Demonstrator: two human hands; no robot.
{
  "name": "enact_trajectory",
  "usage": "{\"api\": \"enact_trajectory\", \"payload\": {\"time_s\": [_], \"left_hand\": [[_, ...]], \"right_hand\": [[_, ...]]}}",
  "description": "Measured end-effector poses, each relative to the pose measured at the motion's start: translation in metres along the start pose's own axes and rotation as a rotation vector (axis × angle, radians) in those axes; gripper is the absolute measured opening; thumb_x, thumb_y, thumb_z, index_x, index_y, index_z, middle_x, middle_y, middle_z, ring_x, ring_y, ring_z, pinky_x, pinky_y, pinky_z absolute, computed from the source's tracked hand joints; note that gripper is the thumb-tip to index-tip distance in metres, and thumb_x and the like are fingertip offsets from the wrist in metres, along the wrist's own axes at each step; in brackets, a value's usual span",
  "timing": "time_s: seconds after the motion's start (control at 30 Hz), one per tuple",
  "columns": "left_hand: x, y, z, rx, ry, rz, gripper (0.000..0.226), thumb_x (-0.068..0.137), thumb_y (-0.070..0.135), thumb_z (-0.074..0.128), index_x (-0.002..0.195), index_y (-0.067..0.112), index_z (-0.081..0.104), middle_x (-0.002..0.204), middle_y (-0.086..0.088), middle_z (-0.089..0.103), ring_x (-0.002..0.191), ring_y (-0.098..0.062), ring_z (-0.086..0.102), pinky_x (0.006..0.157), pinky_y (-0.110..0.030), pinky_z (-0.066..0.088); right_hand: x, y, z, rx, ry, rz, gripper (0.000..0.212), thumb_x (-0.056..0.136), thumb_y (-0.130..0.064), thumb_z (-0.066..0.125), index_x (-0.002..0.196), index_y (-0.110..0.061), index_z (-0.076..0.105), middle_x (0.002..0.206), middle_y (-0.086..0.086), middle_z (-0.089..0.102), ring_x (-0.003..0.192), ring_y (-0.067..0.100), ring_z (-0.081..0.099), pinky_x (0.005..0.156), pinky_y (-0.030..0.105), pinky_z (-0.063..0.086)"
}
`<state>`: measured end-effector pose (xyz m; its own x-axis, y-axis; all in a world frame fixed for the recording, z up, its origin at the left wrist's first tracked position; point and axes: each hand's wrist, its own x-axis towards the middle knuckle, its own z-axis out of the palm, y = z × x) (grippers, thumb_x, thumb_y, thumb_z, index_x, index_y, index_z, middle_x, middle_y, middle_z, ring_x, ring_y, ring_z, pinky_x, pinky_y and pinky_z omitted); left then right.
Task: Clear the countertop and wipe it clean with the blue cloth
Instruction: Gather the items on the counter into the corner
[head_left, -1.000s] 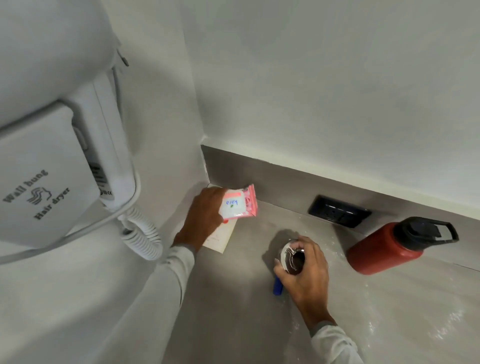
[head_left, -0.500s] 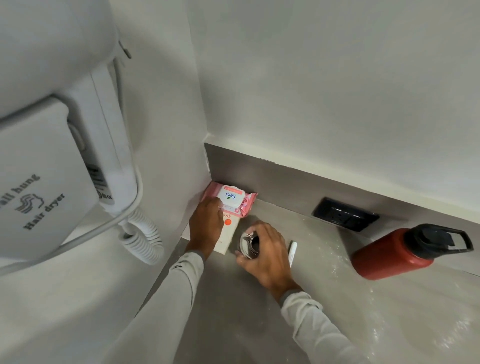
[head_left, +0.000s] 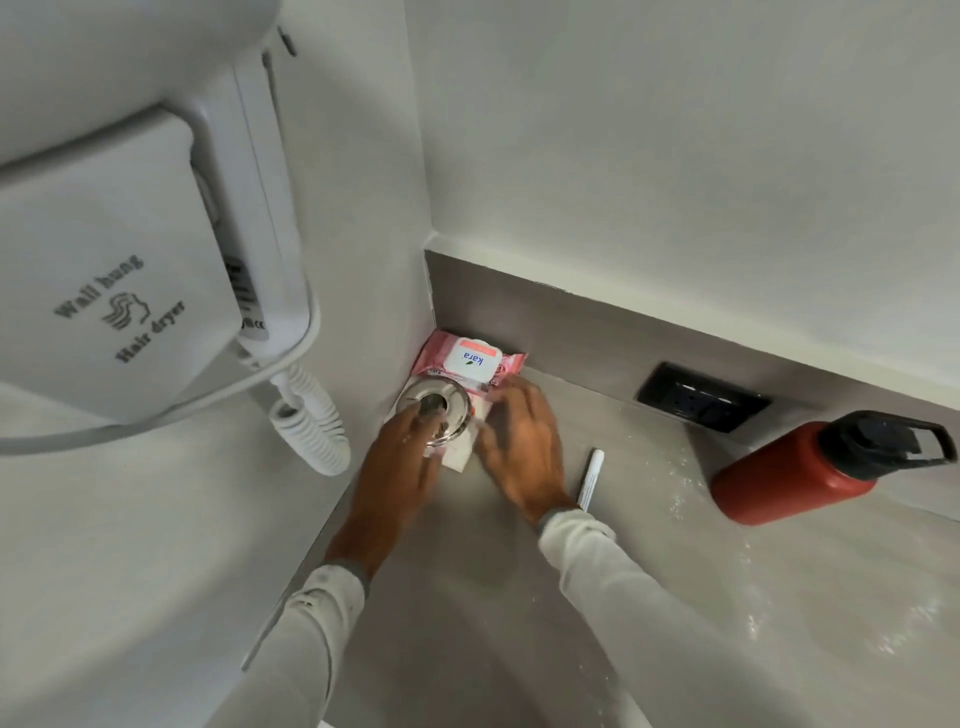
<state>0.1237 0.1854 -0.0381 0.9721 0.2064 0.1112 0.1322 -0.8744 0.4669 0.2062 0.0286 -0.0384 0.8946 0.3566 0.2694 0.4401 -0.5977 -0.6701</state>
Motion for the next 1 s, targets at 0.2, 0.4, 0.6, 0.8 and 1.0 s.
{"api": "enact_trajectory", "payload": {"time_s": [0.2,0.4,0.6,0.8,1.0], "left_hand": [[0.008,0.005,0.016,0.25,-0.03,-0.006,0.045,0.099,0.019,0.047,0.143,0.016,0.046,0.148,-0.016,0.045,0.139,-0.032,0.041,0.107,-0.044,0.042],[0.006,0.008,0.017,0.222,0.023,-0.013,0.043,0.096,0.01,0.052,0.139,0.011,0.051,0.145,-0.021,0.047,0.133,-0.038,0.047,0.106,-0.047,0.044],[-0.033,0.009,0.021,0.22,0.084,0.029,0.046,0.085,0.008,0.069,0.13,0.006,0.06,0.138,-0.025,0.054,0.122,-0.039,0.059,0.094,-0.048,0.054],[-0.04,0.027,0.02,0.127,0.103,0.143,0.042,0.095,0.021,0.045,0.13,0.006,0.06,0.14,-0.024,0.053,0.128,-0.037,0.054,0.104,-0.047,0.049],[-0.006,0.057,0.053,0.293,-0.161,0.231,0.054,0.092,0.004,0.042,0.146,0.01,0.04,0.159,-0.015,0.028,0.147,-0.03,0.03,0.12,-0.04,0.028]], "right_hand": [[-0.078,0.034,-0.041,-0.366,-0.009,0.38,0.055,0.086,-0.04,0.068,0.135,-0.016,0.057,0.136,0.011,0.052,0.122,0.035,0.051,0.096,0.045,0.045],[-0.109,0.039,-0.052,-0.211,-0.086,0.54,0.055,0.089,-0.031,0.063,0.141,-0.019,0.049,0.133,0.005,0.05,0.111,0.033,0.06,0.088,0.043,0.055],[-0.043,0.029,-0.031,0.116,-0.011,0.518,0.024,0.089,-0.022,0.071,0.11,-0.013,0.063,0.103,0.01,0.07,0.09,0.035,0.068,0.081,0.042,0.057],[-0.025,0.028,-0.021,0.302,0.053,0.419,0.022,0.092,-0.005,0.062,0.111,-0.013,0.069,0.098,0.003,0.074,0.088,0.023,0.071,0.087,0.048,0.059],[-0.112,0.056,-0.059,0.34,0.564,0.617,0.04,0.08,0.018,0.058,0.098,-0.018,0.06,0.097,0.005,0.064,0.08,0.008,0.061,0.076,0.022,0.052]]}}
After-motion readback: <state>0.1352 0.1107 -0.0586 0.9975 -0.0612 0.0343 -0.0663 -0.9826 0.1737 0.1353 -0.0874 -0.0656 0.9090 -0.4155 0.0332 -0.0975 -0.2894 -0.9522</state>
